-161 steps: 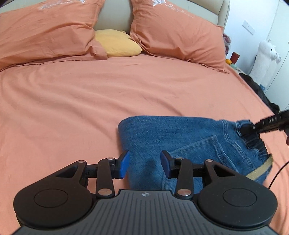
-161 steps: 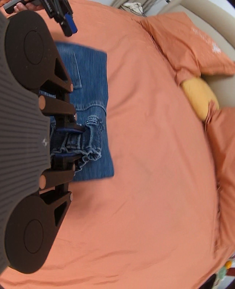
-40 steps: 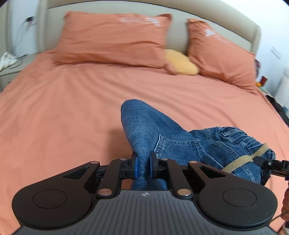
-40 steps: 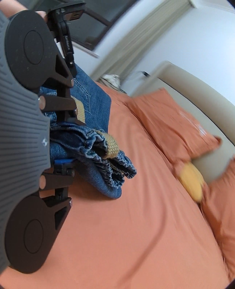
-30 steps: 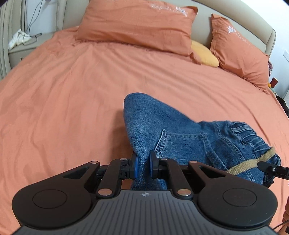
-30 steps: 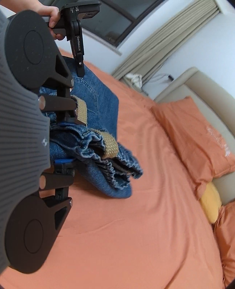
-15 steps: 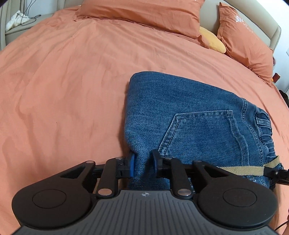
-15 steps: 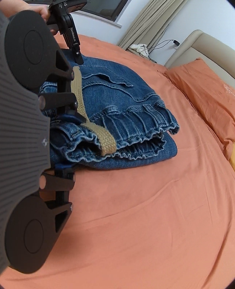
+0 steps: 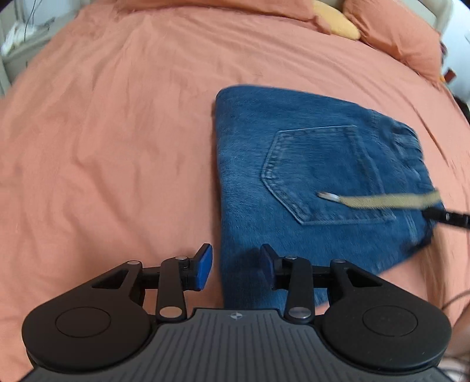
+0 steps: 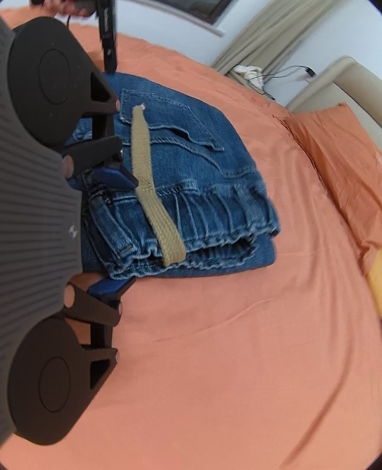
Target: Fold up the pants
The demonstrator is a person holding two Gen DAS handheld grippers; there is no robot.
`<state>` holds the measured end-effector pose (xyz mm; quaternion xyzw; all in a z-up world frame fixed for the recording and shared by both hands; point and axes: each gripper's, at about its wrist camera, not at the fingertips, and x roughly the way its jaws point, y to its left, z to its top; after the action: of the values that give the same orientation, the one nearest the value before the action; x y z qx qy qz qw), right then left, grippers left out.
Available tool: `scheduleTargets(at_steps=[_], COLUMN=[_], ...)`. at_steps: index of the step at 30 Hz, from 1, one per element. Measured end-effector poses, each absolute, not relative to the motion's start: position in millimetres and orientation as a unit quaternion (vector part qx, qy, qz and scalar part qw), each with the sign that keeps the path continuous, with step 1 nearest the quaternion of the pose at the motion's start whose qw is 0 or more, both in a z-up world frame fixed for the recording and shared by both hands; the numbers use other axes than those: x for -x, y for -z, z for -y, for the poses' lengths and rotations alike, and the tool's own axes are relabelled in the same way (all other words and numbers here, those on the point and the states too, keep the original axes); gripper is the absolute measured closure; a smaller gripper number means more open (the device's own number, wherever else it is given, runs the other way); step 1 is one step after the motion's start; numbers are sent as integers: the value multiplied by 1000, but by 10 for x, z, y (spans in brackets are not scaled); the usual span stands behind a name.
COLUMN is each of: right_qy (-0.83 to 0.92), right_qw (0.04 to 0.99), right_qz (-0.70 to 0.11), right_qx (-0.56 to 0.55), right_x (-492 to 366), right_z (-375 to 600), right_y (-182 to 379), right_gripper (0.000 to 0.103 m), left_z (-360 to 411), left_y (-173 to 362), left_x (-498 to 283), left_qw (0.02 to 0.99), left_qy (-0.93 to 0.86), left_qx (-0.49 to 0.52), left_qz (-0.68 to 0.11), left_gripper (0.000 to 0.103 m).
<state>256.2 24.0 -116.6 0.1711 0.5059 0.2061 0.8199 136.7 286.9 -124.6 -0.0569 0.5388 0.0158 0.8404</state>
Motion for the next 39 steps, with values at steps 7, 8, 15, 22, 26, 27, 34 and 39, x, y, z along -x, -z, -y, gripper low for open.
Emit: scheduleTargets(at_steps=[7,8,15,22,26,27,34,39], right_qy=[-229,-235,-262,-279,-272,-272,-239,-221], right_qw=[854,857,871,888,898,900,915,923], right_qz=[-460,-453,-411,-360,-342,-338,-325,-316], right_qx=[-78,-73,-67,-57,-48,-46,-18,-2], right_x=[-2247,-2177,-1712,-1284,-1068,-1013,-724,-587], right_z=[-242,-210,-142,-252,-289,-290,-258,-242], right_y=[520,438,-96,-512,-565,-562,-464,-377], right_gripper=[31,30,25,19,15,12,12,12], left_z=[-2578,-2527,-2104,-1839,-1677,-1637,-1572,-1485], left_y=[207,44,-866,-1127,-744,-652,-71,124], left_x=[-1036,-993,-675,-491,-407,-367,-128,77], left_qw=[862,863,861,863,872,877,910,930], left_qy=[-14,-17,-17,-17,-8,-1,-19,-56], left_qx=[-22,-28,-97,-128,-110,-103,-25,9], left_qz=[-506,-504,-498,-488,-476,-470,-413,-362], left_gripper=[59,59,57,47,47,47,47,47])
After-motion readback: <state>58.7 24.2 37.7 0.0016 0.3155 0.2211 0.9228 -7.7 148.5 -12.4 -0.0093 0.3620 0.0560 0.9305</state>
